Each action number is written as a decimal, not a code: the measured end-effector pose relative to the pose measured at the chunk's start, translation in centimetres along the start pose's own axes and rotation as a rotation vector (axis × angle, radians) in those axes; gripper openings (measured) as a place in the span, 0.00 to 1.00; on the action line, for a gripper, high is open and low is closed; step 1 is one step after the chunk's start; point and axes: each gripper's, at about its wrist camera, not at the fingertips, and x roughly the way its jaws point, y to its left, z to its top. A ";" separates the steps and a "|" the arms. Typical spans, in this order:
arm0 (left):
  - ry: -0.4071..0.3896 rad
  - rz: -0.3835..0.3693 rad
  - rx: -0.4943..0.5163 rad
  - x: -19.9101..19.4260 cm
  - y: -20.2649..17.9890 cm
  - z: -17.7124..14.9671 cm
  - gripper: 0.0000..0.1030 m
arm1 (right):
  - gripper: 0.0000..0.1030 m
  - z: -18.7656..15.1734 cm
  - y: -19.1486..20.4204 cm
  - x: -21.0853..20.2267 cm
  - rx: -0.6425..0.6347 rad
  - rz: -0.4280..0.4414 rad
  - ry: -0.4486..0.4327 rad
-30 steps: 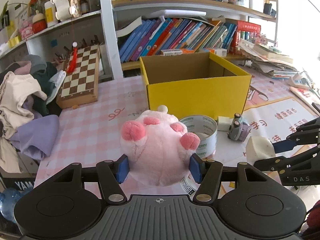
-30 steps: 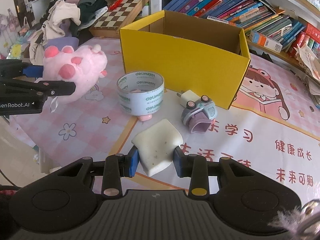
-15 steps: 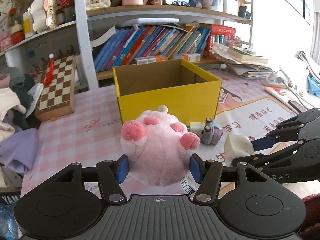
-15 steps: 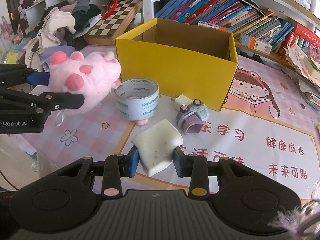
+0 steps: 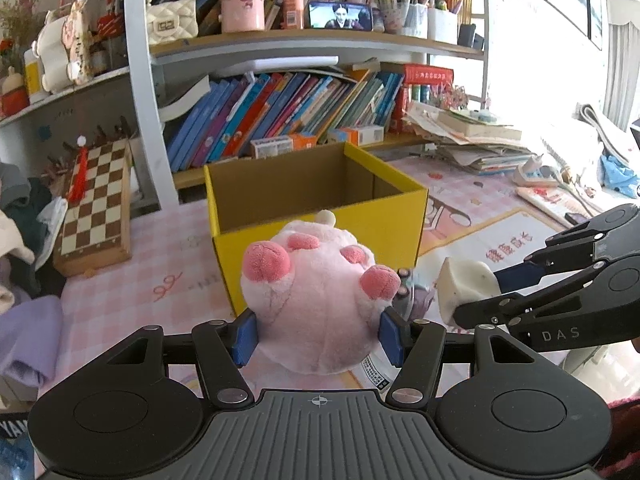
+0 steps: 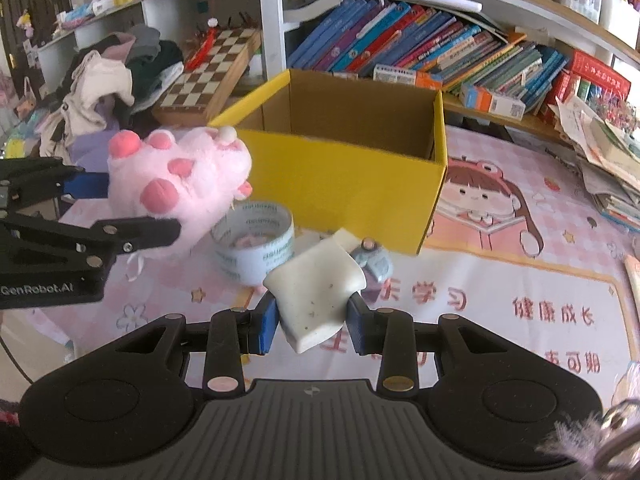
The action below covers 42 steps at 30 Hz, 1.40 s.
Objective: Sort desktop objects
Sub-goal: 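Lift the plush pig with the left tool while the right tool carries the sponge over the yellow box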
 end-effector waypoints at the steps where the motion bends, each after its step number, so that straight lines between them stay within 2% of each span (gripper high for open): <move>1: -0.005 -0.001 0.000 0.1 0.0 0.3 0.58 | 0.33 0.3 -0.1 0.0 -0.003 0.002 -0.004; 11: -0.068 -0.002 0.025 1.0 -0.3 3.0 0.58 | 0.33 3.8 -1.4 -0.1 -0.029 0.022 -0.057; 18: -0.088 0.024 0.022 2.3 0.0 4.9 0.58 | 0.33 6.1 -2.8 0.3 -0.053 0.031 -0.084; 33: -0.092 0.091 0.007 4.7 0.4 7.8 0.58 | 0.33 9.7 -6.0 2.2 -0.088 0.074 -0.112; 42: -0.092 0.138 0.011 6.5 1.0 9.3 0.58 | 0.33 12.5 -7.5 4.9 -0.128 0.100 -0.120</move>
